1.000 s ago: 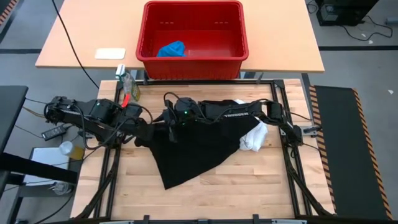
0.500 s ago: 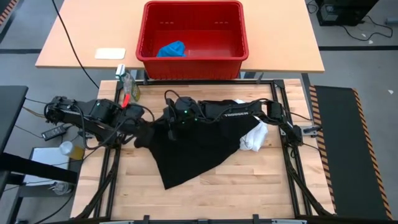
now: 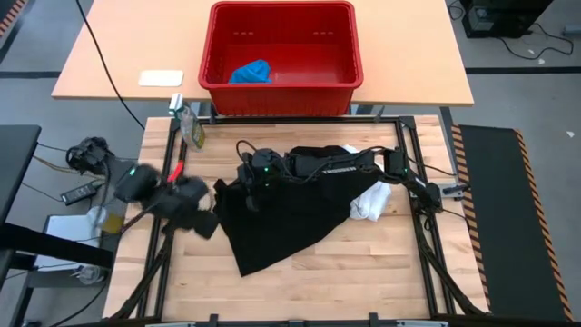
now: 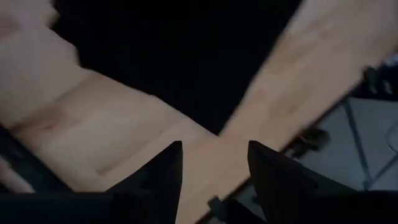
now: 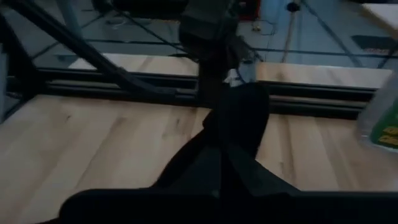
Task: Fold laundry
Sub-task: Fold the black shirt
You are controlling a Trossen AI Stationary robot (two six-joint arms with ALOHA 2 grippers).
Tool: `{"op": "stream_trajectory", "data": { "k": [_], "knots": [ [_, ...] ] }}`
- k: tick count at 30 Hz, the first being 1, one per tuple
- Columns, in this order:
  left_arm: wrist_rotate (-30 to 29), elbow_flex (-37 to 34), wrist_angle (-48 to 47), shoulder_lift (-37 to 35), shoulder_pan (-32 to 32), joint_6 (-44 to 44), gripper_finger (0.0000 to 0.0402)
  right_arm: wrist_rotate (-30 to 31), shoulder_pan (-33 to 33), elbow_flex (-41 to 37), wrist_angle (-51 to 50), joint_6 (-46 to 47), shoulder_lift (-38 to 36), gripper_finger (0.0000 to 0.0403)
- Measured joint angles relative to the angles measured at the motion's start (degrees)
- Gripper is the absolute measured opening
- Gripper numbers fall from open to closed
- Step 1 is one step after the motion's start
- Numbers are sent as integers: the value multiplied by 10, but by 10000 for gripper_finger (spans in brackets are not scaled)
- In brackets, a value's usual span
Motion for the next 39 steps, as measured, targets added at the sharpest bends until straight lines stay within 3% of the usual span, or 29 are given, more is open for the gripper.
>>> {"op": "stream_trajectory", "data": {
  "k": [6,11,16,19,22,28,34,39],
  "knots": [
    [-141,-2,-35,51,-158,-78,181,-9,-1,0,-17,-6,1,7],
    [-192,-4,-107,134,-202,-92,181,-7,-1,0,-49,0,-2,7],
    [-164,-34,-38,172,-180,69,162,-24,-6,0,-81,-3,-19,8],
    [-164,-55,40,167,-151,227,136,-45,-15,0,-102,-6,-30,8],
    [-179,-58,27,150,-122,383,111,-67,-23,0,-119,-8,-39,8],
    [-325,-81,10,30,-82,512,73,-70,-27,0,-123,13,-39,9],
    [-276,-250,168,-185,-35,564,31,-68,-26,0,-109,18,-39,9],
    [-155,-412,277,-309,43,475,9,-66,-27,0,-110,25,-39,9]
  ]
}}
